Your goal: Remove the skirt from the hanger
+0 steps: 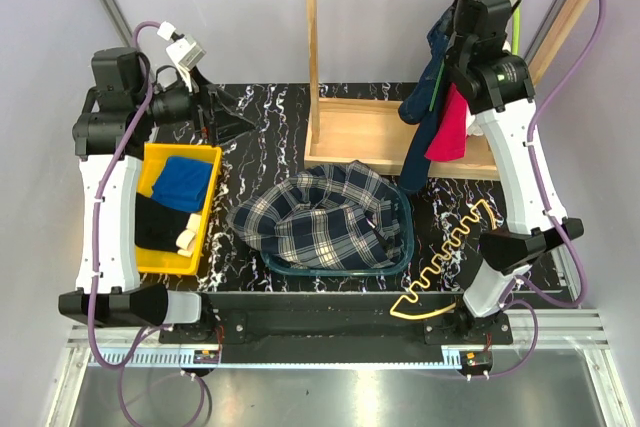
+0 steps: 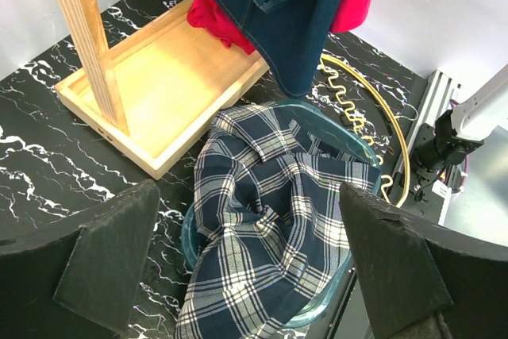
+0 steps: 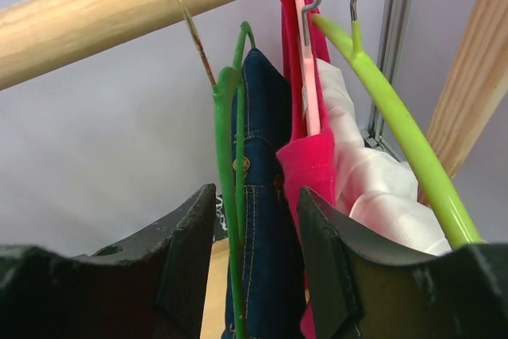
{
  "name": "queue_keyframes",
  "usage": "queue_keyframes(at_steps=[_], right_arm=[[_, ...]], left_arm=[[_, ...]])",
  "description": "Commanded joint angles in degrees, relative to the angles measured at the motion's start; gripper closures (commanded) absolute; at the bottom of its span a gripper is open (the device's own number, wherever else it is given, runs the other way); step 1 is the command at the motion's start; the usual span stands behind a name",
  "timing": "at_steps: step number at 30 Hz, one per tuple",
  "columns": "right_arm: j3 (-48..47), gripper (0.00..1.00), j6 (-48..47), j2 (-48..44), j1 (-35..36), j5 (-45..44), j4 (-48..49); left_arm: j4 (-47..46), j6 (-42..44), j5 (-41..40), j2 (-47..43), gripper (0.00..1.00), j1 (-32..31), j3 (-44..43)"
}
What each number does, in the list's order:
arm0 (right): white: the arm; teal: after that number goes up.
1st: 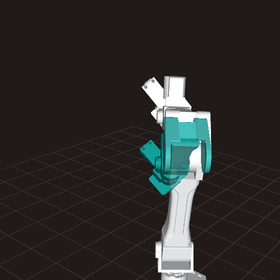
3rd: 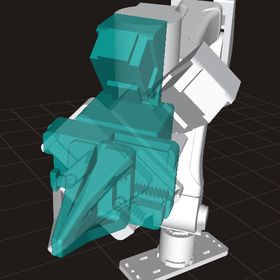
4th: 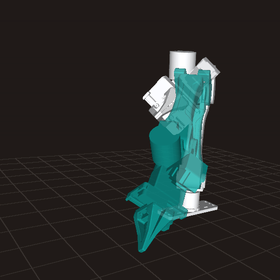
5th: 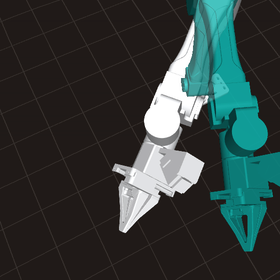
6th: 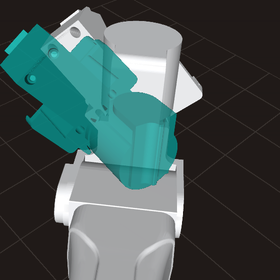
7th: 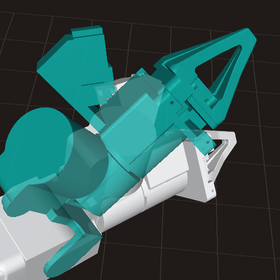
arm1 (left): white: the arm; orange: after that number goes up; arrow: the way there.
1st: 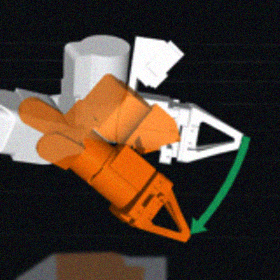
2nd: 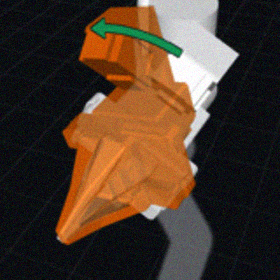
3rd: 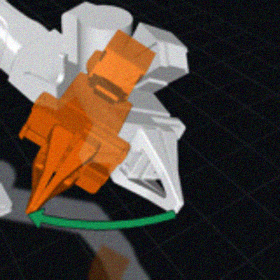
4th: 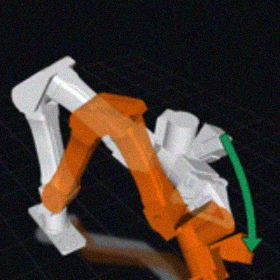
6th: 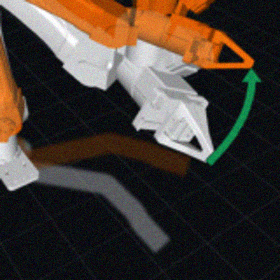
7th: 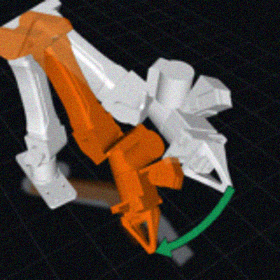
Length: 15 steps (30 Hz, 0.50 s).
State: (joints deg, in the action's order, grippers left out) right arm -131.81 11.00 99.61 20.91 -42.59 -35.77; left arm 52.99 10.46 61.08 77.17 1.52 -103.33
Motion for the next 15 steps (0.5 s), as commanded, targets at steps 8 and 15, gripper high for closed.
queue_keyframes(at_steps=[8,15], right_arm=[[-3.45,0.48,2.18,5.24,-1.92,7.08,-2.02],[-7.23,0.48,1.92,6.48,-1.92,6.73,-4.92]], left_arm=[[-5.0,-1.49,1.59,-3.16,0.01,0.33,2.95],[-6.32,-1.41,1.94,-3.6,0.01,0.24,5.24]])
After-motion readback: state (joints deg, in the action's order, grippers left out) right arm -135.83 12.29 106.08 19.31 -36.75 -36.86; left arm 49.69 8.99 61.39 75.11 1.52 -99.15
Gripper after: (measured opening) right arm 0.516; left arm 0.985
